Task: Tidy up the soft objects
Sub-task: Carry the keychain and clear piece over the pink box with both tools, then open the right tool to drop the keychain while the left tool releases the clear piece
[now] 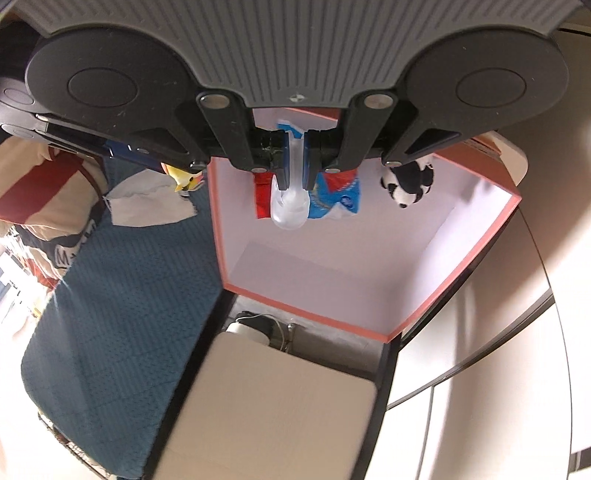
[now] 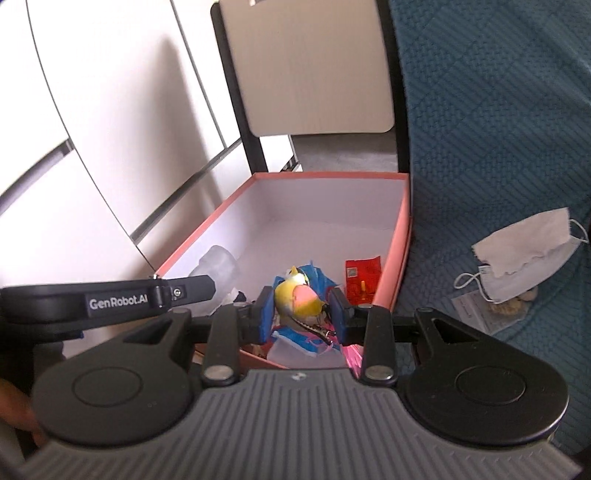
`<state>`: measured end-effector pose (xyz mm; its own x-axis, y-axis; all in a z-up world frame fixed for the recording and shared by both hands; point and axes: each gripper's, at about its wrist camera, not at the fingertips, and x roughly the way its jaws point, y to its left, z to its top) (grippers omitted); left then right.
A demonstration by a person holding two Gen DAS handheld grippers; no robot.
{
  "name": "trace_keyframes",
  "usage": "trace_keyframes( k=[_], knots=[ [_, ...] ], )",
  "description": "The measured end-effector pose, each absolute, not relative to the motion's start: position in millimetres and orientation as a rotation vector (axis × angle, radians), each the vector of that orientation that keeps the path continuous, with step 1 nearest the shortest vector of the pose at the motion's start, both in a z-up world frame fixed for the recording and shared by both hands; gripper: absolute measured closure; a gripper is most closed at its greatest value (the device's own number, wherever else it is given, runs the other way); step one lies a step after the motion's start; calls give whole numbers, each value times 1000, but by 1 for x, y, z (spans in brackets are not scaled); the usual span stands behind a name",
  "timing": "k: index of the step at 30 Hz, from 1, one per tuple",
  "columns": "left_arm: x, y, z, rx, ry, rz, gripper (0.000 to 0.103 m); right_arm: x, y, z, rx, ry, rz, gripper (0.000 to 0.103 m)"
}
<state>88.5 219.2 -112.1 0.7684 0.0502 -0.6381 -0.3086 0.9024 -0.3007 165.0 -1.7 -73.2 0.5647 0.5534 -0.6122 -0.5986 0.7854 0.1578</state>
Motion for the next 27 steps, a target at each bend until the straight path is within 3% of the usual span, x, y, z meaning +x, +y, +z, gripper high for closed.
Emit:
trace_keyframes(
  k=[27],
  knots=[
    [163,317,-194,-473,794,217,94,244,99,-139,-131,850,611,66]
  ],
)
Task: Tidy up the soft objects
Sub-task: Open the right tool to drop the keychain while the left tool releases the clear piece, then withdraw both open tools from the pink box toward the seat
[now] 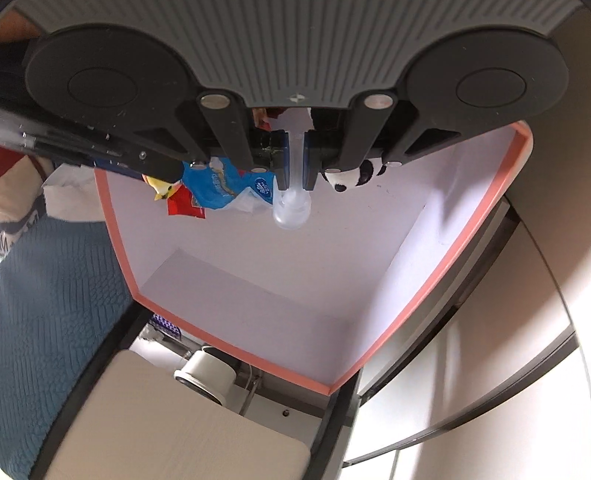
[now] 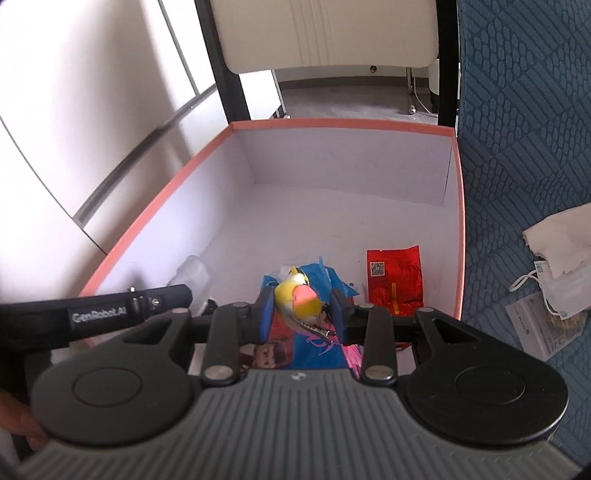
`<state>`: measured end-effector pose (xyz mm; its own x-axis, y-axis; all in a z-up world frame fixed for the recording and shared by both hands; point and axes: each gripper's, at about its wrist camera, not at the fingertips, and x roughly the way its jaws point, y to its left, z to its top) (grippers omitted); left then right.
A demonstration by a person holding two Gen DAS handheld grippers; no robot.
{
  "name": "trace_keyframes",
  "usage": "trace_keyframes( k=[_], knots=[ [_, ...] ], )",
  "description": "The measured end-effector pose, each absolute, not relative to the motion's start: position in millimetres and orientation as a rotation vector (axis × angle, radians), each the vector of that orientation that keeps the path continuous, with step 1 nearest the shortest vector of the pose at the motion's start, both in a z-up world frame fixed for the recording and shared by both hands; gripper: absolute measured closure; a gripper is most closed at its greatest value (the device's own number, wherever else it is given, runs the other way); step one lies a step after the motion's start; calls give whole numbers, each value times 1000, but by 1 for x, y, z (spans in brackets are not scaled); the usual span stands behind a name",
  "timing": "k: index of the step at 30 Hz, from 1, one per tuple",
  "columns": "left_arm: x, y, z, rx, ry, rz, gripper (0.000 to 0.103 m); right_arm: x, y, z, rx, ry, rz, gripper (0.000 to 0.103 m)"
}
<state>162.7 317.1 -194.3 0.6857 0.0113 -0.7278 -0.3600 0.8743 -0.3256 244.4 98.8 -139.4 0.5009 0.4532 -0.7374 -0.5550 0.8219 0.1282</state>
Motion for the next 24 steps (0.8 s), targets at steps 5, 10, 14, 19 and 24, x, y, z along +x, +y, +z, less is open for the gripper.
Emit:
trace_keyframes(
  k=[5,10,14,19,24],
  knots=[
    [163,321,-193,-458,787,244,92,251,99,-141,-130,853,633,66],
    [159,318,-187,-437,778,261,75,252,95,-138,-143,854,617,48],
    [154,309,-176,-419,749,262,75,247,91,-133,-137,843,640,47],
    [147,297,-164,-407,723,258,75,240,81,-122,-125,819,653,47],
    [138,280,-153,-404,690,238,75,233,66,-110,-97,788,650,47]
  ],
)
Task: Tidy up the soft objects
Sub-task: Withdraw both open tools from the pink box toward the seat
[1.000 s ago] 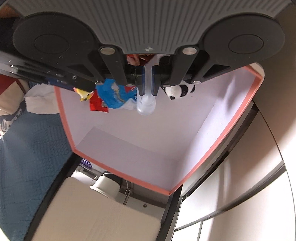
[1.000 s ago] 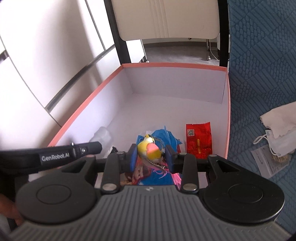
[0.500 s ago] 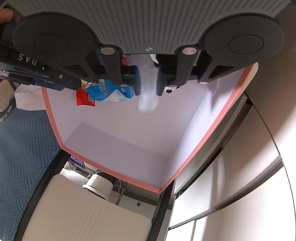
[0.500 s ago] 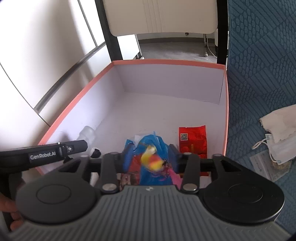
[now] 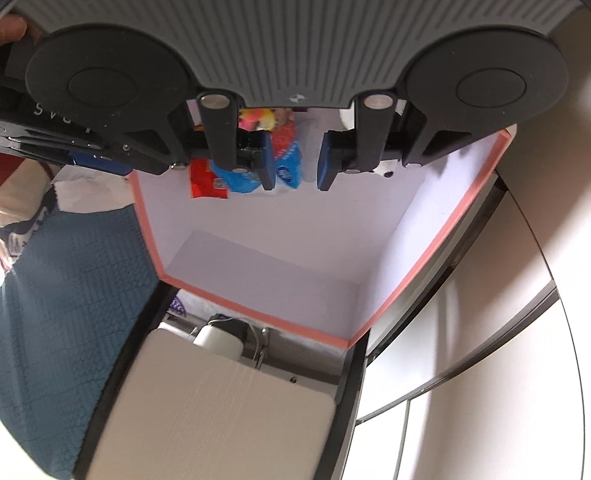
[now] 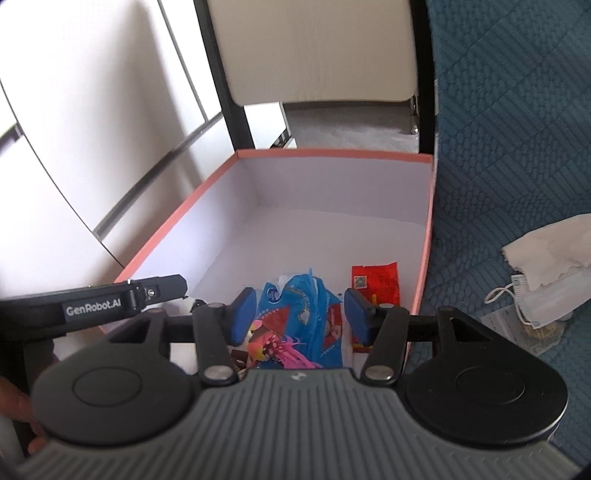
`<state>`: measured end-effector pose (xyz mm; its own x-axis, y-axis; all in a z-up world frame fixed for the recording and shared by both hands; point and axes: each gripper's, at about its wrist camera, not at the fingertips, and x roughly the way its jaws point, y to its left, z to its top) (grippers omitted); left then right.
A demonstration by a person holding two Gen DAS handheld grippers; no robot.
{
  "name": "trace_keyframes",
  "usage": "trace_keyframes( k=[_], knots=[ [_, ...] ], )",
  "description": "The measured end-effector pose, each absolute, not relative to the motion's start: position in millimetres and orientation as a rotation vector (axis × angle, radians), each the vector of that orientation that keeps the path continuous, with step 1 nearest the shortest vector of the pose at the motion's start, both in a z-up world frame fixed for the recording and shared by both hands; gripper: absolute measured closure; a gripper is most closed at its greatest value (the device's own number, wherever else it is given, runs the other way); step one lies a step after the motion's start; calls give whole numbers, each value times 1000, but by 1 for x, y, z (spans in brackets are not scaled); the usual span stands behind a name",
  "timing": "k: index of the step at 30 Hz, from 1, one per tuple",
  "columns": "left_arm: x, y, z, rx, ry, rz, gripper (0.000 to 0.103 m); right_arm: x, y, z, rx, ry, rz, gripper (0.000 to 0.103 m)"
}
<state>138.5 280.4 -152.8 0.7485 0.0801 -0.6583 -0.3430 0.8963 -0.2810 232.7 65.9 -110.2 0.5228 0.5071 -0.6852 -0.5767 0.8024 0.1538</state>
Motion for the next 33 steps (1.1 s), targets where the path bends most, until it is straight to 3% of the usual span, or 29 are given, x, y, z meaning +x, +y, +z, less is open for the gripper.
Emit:
trace_keyframes(
  k=[33],
  knots=[
    [122,124,-114,-344,604,-33,75,171,-89,-75,-7,610,490,47]
  ],
)
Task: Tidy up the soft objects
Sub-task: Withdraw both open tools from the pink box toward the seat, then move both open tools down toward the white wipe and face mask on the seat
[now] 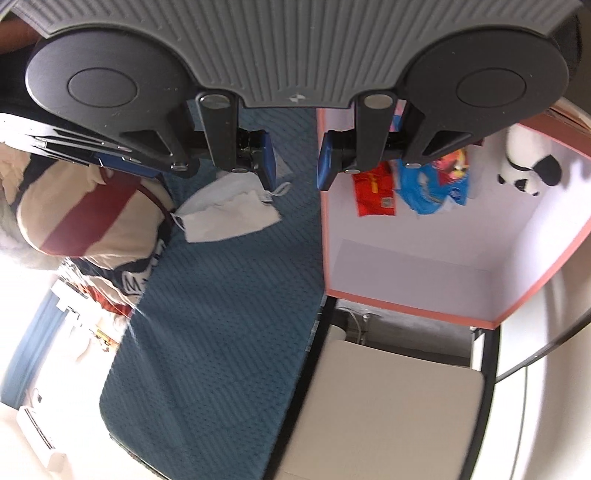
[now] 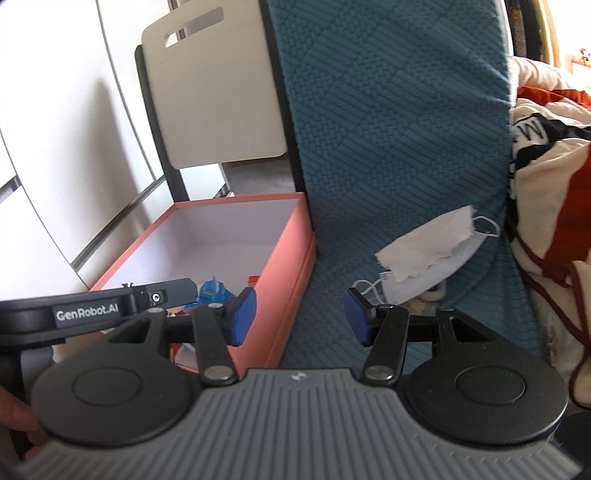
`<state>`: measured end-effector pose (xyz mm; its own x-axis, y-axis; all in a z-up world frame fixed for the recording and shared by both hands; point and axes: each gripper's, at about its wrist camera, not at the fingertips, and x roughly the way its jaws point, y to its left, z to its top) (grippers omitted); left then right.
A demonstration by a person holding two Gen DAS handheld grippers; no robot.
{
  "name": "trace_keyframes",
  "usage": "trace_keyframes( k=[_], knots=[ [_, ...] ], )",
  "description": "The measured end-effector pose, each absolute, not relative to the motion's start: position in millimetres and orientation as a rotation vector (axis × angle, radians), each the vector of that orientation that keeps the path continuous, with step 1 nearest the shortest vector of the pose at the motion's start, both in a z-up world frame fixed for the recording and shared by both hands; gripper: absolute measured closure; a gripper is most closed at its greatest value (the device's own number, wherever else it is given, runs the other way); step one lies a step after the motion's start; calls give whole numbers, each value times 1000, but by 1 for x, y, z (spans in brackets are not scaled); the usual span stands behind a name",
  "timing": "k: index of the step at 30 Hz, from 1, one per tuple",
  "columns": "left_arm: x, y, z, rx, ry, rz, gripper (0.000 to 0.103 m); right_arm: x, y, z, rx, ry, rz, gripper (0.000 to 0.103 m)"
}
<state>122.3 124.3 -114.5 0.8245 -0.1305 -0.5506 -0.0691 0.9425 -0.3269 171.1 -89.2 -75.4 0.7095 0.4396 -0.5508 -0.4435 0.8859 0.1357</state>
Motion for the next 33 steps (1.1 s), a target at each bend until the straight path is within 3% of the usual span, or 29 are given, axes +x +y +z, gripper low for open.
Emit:
trace_keyframes(
  k=[15,20,33],
  knots=[
    [109,59,-122,-267,629,-94,74,147,-154,-83,1,589,402,47],
    [106,39,-123,-258,630,-103,65,140,-175,-86,4,585,384,47],
    [114,-8,-143,-197,692,-136,65,132,-229,-103,10,594,297,47]
  ],
)
